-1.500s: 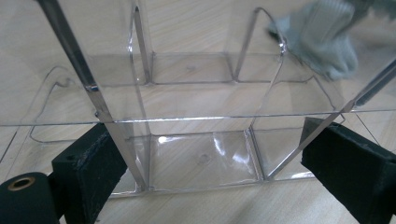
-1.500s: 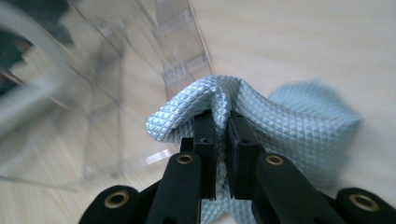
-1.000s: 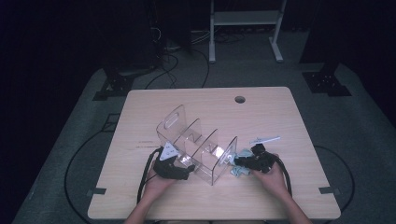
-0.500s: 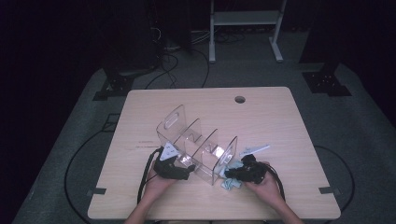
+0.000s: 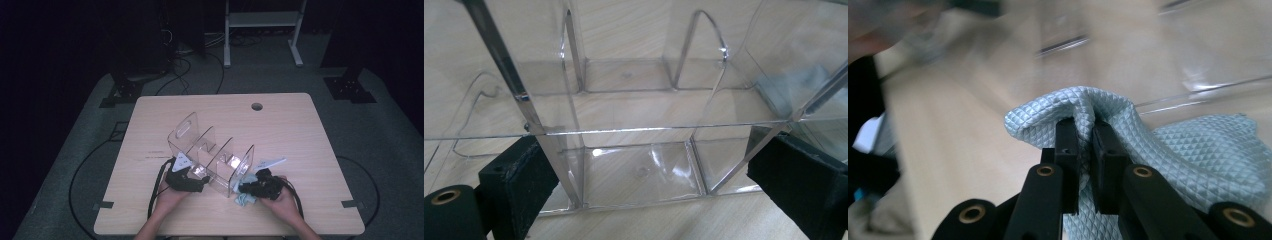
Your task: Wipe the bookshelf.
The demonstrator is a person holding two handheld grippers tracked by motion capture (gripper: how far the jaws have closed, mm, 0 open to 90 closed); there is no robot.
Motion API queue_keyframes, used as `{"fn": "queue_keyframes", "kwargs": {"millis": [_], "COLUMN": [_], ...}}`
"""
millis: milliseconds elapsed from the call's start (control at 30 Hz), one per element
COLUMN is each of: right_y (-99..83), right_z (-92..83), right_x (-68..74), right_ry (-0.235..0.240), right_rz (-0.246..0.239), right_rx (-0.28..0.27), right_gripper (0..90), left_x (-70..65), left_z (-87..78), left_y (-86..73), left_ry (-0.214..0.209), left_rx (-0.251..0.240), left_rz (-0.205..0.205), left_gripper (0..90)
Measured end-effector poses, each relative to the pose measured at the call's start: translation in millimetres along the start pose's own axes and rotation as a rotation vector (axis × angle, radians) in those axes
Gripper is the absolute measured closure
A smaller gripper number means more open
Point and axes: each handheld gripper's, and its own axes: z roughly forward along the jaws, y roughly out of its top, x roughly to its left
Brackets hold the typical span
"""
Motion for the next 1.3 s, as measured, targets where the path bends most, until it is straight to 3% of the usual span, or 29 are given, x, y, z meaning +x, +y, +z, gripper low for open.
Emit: {"fn": "queue_keyframes", "kwargs": {"millis": [67,100,133,200,333,400,567,700,967,1067,1167,1300], "right_y": [-3.9,-5.3,-5.5,-3.7,1.6,3.2,15.5,22.4,15.4,20.8,27.5,21.4], "right_z": [4.9,6.6,6.5,3.6,-8.1,-12.8,-38.0,-50.2,-39.0,-50.0,-61.7,-48.9], "right_x": [10.7,17.0,22.1,20.5,8.7,11.0,31.2,43.6,44.8,48.5,50.3,51.4], "right_ry": [0.055,0.054,0.022,0.017,-0.006,-0.003,0.033,0.019,0.036,0.045,0.022,0.014], "right_rz": [-0.025,-0.046,-0.082,-0.084,-0.036,-0.037,-0.087,-0.138,-0.121,-0.132,-0.147,-0.153], "right_rx": [0.021,0.029,0.026,0.015,-0.037,-0.056,-0.163,-0.202,-0.169,-0.215,-0.254,-0.213], "right_gripper": [83.1,83.1,83.1,83.2,83.2,83.2,83.1,83.1,83.1,83.1,83.1,83.1], "left_x": [-0.4,-0.3,-0.3,-0.3,-0.9,-1.2,-1.5,-1.4,-1.3,-1.2,-1.3,-1.1], "left_z": [0.1,0.0,-0.2,-0.2,0.6,0.9,1.0,0.9,0.5,0.5,0.7,-0.1], "left_y": [-0.2,-0.1,-0.1,-0.2,-0.2,0.1,-0.3,-0.7,-0.7,-0.7,-0.6,-0.6], "left_ry": [-0.002,-0.003,-0.003,-0.003,-0.002,-0.002,-0.001,-0.002,-0.001,-0.003,-0.002,-0.001], "left_rx": [-0.001,-0.001,0.0,0.0,-0.003,-0.004,-0.004,-0.005,-0.003,-0.003,-0.005,-0.002], "left_rz": [-0.001,0.0,0.0,0.0,-0.001,-0.001,-0.007,-0.007,-0.004,-0.001,0.0,0.006], "left_gripper": [7.2,7.2,7.2,7.2,7.2,7.2,7.2,7.2,7.1,7.1,7.1,7.1]}}
